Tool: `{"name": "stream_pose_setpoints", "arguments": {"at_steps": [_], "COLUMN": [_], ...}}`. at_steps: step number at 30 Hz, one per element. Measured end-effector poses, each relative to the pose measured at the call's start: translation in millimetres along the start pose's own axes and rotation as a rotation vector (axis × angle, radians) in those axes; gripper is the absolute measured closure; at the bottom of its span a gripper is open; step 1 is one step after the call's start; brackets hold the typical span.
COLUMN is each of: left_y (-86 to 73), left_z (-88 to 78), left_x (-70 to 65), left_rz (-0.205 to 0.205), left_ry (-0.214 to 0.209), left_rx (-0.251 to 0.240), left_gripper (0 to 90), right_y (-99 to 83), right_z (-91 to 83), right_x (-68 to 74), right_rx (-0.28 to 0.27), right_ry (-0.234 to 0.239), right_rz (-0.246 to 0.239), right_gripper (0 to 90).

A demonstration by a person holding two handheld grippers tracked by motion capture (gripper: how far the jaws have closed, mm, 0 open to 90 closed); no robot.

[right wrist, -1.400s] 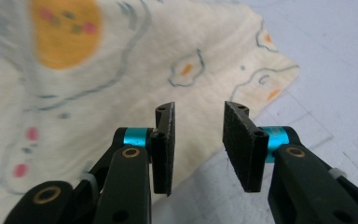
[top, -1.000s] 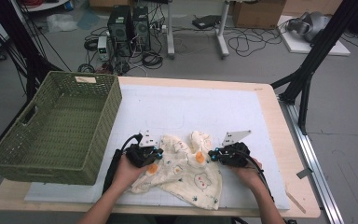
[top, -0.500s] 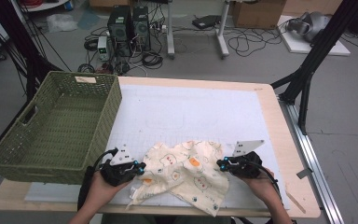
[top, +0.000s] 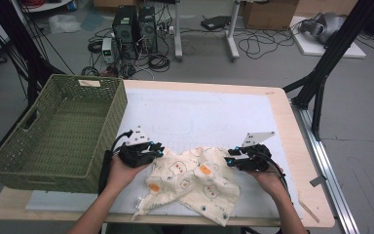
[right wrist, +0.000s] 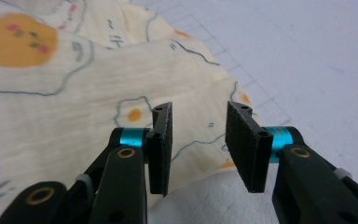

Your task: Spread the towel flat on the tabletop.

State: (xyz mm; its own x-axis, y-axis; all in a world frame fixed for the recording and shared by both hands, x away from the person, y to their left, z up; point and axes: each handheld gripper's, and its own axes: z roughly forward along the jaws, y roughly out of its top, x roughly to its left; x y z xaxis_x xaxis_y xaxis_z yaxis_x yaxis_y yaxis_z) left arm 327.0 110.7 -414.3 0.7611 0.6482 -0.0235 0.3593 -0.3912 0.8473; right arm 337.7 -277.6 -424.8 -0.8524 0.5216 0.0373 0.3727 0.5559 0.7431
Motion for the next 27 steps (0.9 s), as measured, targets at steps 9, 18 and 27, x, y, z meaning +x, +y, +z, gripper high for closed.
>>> {"name": "stream_pose_setpoints", "arguments": {"at_steps": [9,18,27], "left_y": [-11.8,-8.9,5.1], "left_z": [37.8,37.5,18.1], "left_x": [6.8,-1.0,14.9], "left_rz": [-0.017,0.002,-0.055], "left_ry": [0.046,0.074,0.249], "left_rx": [0.165,0.165,-0.025], "left_gripper": [67.2,87.8,88.2], "right_y": [-4.5,-1.8,20.4], "right_z": [18.2,21.4,2.3], "right_x": [-8.8,-9.0,-21.2], "right_rx": [0.068,0.061,-0.008], "right_ry": [-0.003,0.048,-0.041], "right_rz": [0.003,-0.010,-0.024], "right_gripper": [63.5,88.5,89.0]}}
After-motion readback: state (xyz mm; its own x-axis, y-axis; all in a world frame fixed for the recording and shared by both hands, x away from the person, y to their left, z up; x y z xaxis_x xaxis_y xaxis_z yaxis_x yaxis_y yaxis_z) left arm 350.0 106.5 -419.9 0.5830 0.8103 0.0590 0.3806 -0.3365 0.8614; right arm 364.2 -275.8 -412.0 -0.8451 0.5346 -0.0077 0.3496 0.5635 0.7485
